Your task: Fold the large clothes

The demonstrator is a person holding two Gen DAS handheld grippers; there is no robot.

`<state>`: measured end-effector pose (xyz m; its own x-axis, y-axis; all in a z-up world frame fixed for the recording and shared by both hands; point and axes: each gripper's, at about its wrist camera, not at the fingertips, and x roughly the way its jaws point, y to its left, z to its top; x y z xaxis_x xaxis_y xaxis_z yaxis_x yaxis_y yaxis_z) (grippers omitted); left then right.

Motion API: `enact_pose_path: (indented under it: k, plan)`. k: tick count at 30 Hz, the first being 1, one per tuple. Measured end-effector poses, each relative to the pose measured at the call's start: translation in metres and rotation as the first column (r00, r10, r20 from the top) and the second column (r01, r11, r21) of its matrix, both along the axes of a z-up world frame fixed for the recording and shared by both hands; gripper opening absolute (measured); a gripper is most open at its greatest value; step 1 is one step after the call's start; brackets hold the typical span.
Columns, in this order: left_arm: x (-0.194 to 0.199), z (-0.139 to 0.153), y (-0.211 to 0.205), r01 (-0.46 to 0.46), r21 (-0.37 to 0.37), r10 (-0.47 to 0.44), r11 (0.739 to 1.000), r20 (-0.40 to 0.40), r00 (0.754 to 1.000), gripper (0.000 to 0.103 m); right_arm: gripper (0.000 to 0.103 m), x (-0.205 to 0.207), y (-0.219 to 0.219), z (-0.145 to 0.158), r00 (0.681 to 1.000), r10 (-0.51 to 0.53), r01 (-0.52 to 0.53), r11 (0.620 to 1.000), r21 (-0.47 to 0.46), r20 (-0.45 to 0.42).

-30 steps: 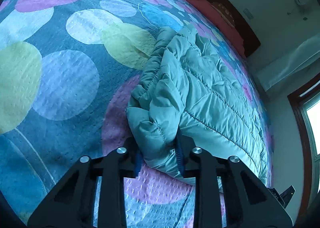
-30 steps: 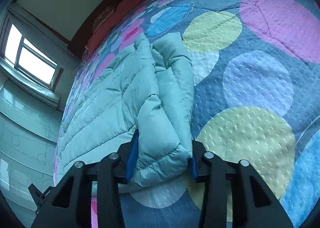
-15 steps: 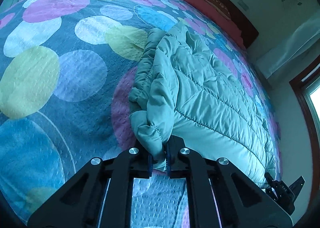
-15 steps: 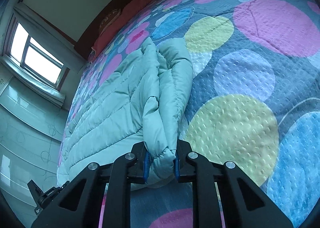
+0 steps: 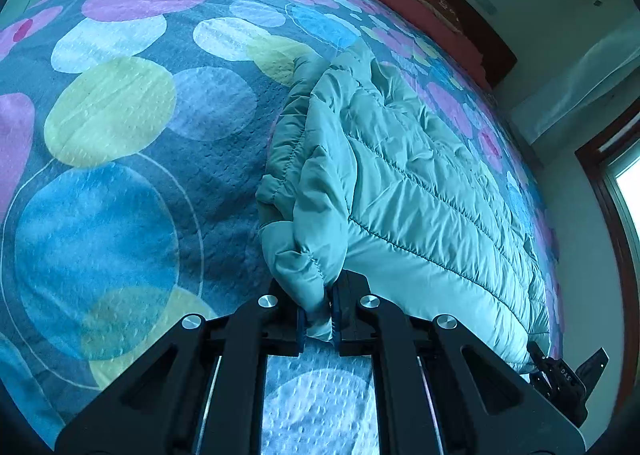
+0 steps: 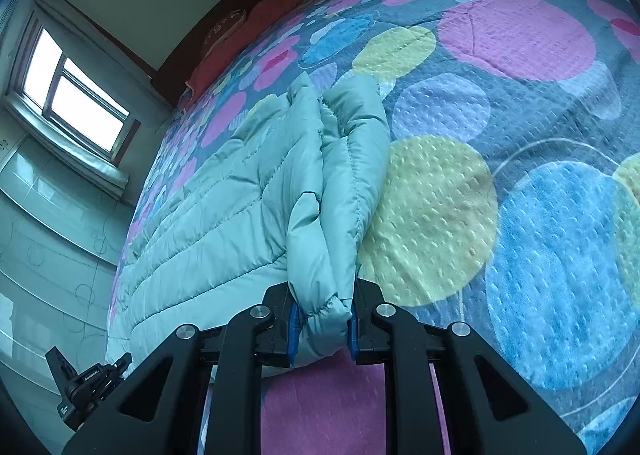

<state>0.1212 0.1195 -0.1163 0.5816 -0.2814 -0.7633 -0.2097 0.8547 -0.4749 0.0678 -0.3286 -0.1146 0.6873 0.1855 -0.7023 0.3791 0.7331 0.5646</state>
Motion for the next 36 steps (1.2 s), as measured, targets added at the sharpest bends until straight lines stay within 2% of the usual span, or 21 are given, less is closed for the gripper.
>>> enact_pose_path:
  k: [15, 22, 25, 29, 33, 36]
  plan:
    - [-0.051, 0.002, 0.012, 0.021, -0.015, -0.021, 1.0, -0.004, 1.0, 0.009, 0.018, -0.039, 0.006, -0.003, 1.0, 0.018, -0.018, 1.0, 0.015, -0.019]
    - [-0.054, -0.003, 0.012, 0.03, -0.01, -0.03, 1.0, -0.01, 1.0, 0.011, 0.02, -0.044, 0.006, -0.006, 0.999, 0.022, -0.021, 0.999, 0.033, -0.029]
    - [-0.055, -0.002, 0.011, 0.036, 0.027, -0.036, 0.999, -0.01, 0.999, 0.016, 0.025, -0.043, 0.004, -0.005, 0.999, 0.016, -0.015, 0.999, 0.043, -0.036]
    - [-0.06, 0.002, 0.015, 0.019, 0.076, -0.019, 0.997, -0.009, 1.0, 0.032, 0.031, -0.048, 0.0, -0.006, 0.999, 0.007, -0.005, 0.999, 0.046, -0.042]
    - [-0.065, 0.003, 0.026, 0.0, 0.092, 0.001, 0.996, -0.009, 1.0, 0.045, 0.037, -0.058, -0.006, -0.005, 0.999, -0.004, 0.005, 0.999, 0.034, -0.045]
    - [-0.068, 0.002, 0.035, -0.014, 0.094, 0.016, 0.995, -0.015, 1.0, 0.048, 0.041, -0.066, -0.011, -0.003, 0.999, -0.012, 0.013, 1.0, 0.015, -0.05]
